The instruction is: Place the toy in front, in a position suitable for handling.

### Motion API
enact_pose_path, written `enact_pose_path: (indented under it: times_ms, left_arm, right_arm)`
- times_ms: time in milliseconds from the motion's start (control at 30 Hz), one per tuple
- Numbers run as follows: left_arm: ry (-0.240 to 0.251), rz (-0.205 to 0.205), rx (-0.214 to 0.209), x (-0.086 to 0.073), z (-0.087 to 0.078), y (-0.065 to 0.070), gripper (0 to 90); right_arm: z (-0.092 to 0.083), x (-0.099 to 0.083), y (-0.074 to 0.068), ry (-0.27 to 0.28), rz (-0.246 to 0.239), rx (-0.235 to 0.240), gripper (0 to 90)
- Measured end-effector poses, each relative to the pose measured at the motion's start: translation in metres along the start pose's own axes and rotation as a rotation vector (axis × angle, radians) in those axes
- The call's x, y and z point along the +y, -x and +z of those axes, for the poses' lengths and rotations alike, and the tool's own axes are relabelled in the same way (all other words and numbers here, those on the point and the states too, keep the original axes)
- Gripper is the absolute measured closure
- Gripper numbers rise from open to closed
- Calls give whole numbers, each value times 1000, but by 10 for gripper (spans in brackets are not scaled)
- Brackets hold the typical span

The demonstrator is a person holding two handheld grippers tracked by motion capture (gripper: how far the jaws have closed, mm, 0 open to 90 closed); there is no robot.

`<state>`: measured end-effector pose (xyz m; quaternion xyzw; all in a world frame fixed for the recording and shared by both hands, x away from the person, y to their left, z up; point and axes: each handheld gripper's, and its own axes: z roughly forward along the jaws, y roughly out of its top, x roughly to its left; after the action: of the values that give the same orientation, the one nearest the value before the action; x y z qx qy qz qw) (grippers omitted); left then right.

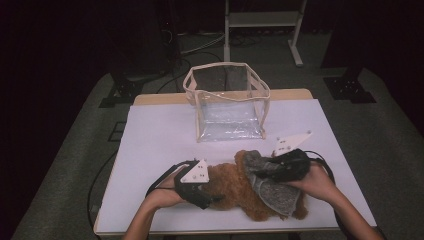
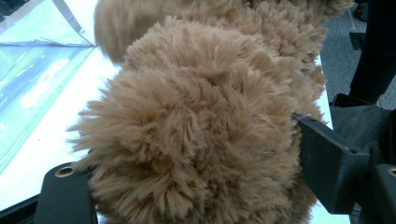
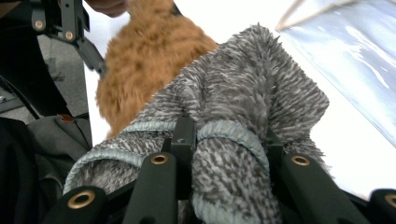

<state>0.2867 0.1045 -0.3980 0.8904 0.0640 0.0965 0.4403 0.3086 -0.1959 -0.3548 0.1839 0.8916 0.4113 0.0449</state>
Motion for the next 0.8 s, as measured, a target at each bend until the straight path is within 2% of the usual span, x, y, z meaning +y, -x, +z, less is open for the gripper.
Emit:
enact_pose_path:
  times_ms: [33, 100, 167, 333, 467, 500, 533, 633, 800]
  left_arm:
    - [-3, 3, 1, 0, 0, 0, 215]
    - [-5, 1, 2, -1, 0, 0, 212]
    - [3, -3, 1, -1, 0, 0, 213]
    - [1, -3, 1, -1, 0, 0, 214]
    - [3, -5, 2, -2, 0, 0, 214]
    - [3, -5, 2, -2, 0, 0, 214]
    - [2, -6, 2, -2, 0, 0, 214]
    - [4, -8, 1, -2, 0, -1, 214]
    - [3, -8, 1, -2, 0, -1, 214]
  right_arm:
    - [4, 3, -1, -3, -7, 6, 675]
    - [16, 13, -5, -10, -55, 19, 673]
    - [15, 13, -5, -11, -58, 15, 673]
    - [-1, -3, -1, 19, -15, -14, 674]
    - [-23, -22, 3, 47, 23, -52, 674]
    - [-23, -22, 3, 47, 23, -52, 674]
    - [-34, -33, 6, 62, 51, -68, 675]
    - [-46, -47, 8, 77, 89, -86, 674]
    - [-57, -63, 8, 97, 123, -110, 674]
